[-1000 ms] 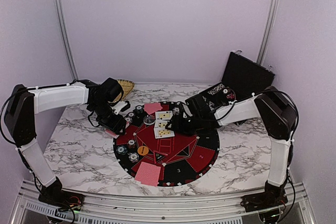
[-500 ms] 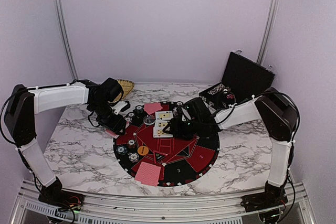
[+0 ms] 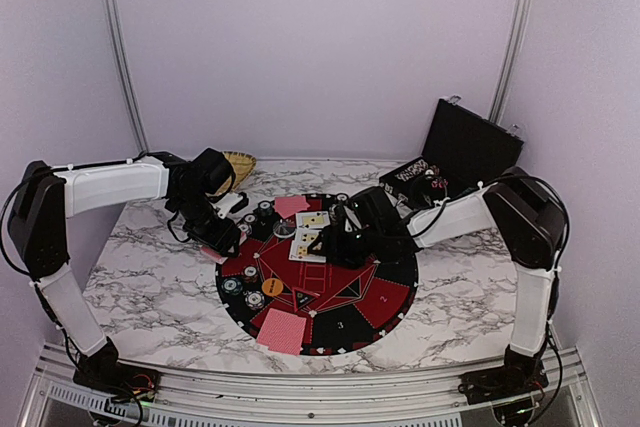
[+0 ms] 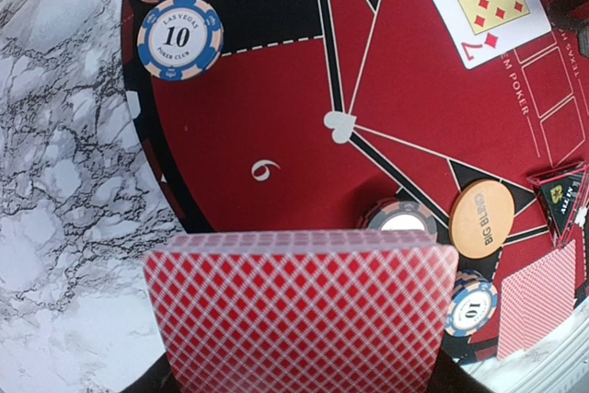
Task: Distribute texas hold em gaming equipment
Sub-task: Adjust the poker card in the community card area, then move the all-in button to the small blind area.
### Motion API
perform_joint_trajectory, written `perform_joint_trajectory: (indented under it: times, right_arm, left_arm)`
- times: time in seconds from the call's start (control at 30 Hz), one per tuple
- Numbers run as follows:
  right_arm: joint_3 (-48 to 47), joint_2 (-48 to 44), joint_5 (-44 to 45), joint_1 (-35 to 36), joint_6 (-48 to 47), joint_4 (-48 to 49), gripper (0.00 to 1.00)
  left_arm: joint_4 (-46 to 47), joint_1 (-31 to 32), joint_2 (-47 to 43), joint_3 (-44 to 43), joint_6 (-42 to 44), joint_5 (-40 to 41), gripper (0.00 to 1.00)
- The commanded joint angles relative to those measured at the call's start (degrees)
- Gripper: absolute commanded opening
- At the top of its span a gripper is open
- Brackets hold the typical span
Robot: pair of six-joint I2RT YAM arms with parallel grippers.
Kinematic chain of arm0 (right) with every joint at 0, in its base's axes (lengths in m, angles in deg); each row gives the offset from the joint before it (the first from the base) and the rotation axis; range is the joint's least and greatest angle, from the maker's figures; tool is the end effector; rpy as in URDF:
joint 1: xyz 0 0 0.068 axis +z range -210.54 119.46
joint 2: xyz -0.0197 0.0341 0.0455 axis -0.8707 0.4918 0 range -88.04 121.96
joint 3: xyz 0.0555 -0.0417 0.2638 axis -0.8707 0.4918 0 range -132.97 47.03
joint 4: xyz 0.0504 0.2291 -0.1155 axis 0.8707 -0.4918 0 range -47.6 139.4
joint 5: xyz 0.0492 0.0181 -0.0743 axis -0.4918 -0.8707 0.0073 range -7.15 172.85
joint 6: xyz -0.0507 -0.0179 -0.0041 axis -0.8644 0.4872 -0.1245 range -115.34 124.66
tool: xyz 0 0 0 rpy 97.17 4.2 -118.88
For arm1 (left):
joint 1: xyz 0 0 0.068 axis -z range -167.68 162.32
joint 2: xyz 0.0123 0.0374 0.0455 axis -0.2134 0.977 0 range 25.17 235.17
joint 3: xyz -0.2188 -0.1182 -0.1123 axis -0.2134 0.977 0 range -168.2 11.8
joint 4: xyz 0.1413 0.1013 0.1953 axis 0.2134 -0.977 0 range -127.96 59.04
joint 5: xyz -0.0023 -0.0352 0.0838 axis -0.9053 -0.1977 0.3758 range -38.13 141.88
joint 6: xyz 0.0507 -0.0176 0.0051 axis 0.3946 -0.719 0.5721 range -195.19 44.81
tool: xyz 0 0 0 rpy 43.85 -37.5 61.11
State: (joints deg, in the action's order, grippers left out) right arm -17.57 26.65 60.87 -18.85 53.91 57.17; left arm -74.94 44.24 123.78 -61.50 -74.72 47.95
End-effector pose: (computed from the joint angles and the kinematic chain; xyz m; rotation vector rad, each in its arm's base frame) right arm 0.2993 0.2844 0.1318 -0.0505 2.5831 1.1613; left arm 0.2919 -0.1847 0.2217 0.7986 2.6869 -0.2310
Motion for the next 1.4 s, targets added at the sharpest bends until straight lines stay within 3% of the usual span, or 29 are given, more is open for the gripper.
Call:
perform_joint_trajectory:
  times: [0.0,0.27,0.47,0.63,0.9,1.2,1.37]
  right_arm:
    - [1.5,-3.3,1.6,-1.2,-1.8,-1.7,0.66]
    - [3.2,-11.0,1.6,-3.4,-5.6,1.0,0.69]
    - [3.3,-11.9,-7.4,-6.7,-6.7,3.6,0.7]
    - [1.4,-8.6,-16.9,-6.5,-5.2,6.3,0.67]
    - [-3.6,-2.8,-24.0,-3.4,-1.5,9.8,0.65]
    - [-7.0,0.8,-24.9,-0.7,2.4,12.4,0.65]
    - [-5.8,-0.9,-20.0,-0.3,-1.4,7.8,0.64]
  left_arm:
    - [0.5,0.0,-1.4,0.0,0.0,-1.1,0.24]
    - [-0.5,2.0,-0.8,-1.4,0.0,-0.8,0.24]
    - [-2.1,4.8,0.0,-3.4,0.0,0.2,0.24]
    - [-3.6,7.8,1.4,-5.6,0.0,1.1,0.24]
    - [-4.7,11.2,2.4,-8.2,0.0,0.9,0.24]
    - [-5.4,12.3,2.8,-9.6,0.0,1.2,0.24]
    - [-5.6,12.3,2.5,-9.3,0.0,2.3,0.24]
